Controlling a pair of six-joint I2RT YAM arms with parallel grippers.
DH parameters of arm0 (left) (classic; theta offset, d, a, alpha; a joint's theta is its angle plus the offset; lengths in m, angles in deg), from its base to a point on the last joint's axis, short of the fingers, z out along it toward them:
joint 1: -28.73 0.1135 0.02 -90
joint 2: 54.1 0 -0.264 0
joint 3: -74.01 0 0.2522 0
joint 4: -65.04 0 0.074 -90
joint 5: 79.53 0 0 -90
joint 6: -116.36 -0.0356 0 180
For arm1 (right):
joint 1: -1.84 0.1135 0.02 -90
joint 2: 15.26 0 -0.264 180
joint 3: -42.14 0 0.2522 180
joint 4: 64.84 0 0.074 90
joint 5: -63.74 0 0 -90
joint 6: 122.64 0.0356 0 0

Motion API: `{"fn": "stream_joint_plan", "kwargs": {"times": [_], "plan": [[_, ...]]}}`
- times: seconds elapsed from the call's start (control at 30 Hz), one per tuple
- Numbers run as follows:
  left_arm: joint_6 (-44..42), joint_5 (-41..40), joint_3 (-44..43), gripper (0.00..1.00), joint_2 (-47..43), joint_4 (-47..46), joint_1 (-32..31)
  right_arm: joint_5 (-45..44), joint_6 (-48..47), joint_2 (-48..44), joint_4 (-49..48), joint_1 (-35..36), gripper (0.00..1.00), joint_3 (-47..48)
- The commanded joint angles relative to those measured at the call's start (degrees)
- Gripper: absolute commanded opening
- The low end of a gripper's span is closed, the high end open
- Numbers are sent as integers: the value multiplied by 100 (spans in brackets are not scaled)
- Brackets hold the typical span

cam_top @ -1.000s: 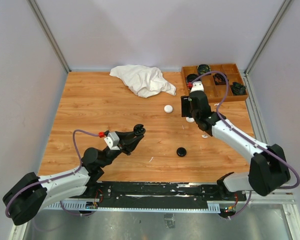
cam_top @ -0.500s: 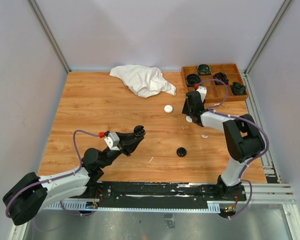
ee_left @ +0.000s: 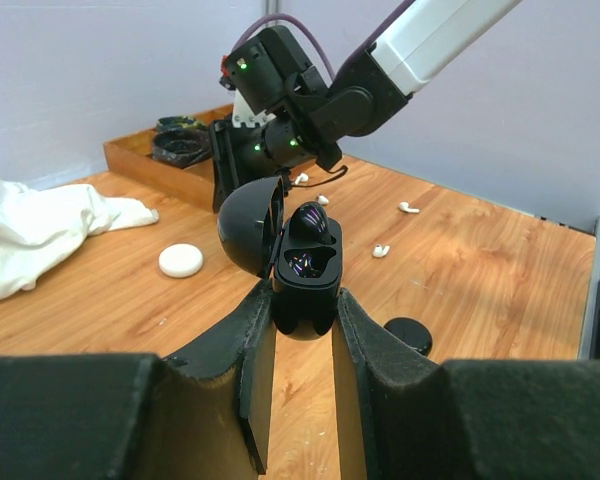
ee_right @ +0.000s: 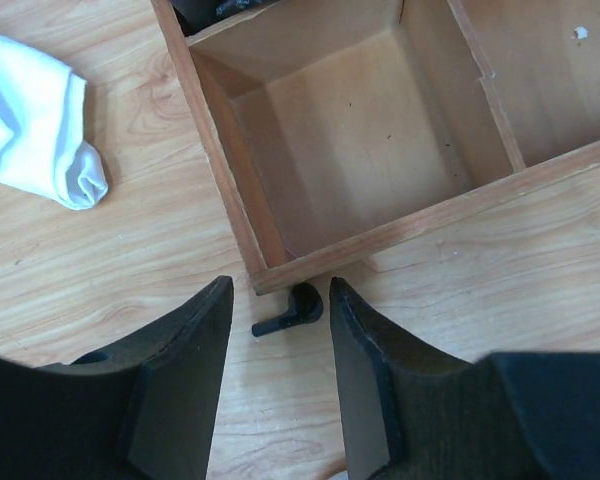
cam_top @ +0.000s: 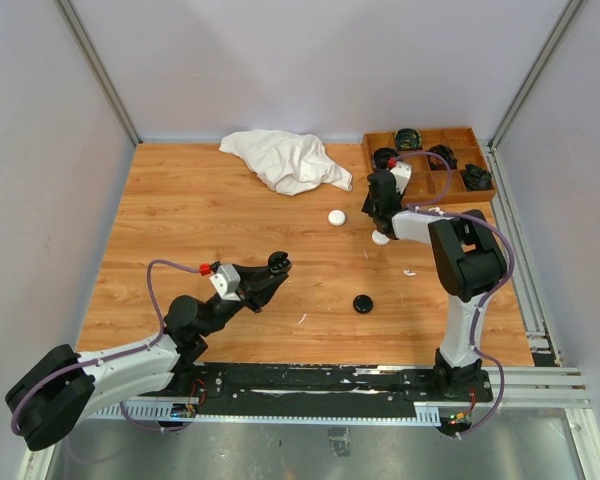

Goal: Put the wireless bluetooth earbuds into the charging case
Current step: Move the earbud to the center of the board.

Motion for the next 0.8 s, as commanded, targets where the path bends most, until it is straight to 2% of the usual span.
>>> {"fn": "stream_joint_plan", "kwargs": {"times": [0.0,0.27,0.77], "plan": [[-90,-52,36,0,-73,-20,-8,-252,164,280,103,-87,44,235],[-94,-47,36,0,-256,136,-8,-180,313,370,618,-113,40,424],[-68,-96,71,0,-750,453,-8,123,485,204,1181,-140,26,354]]}}
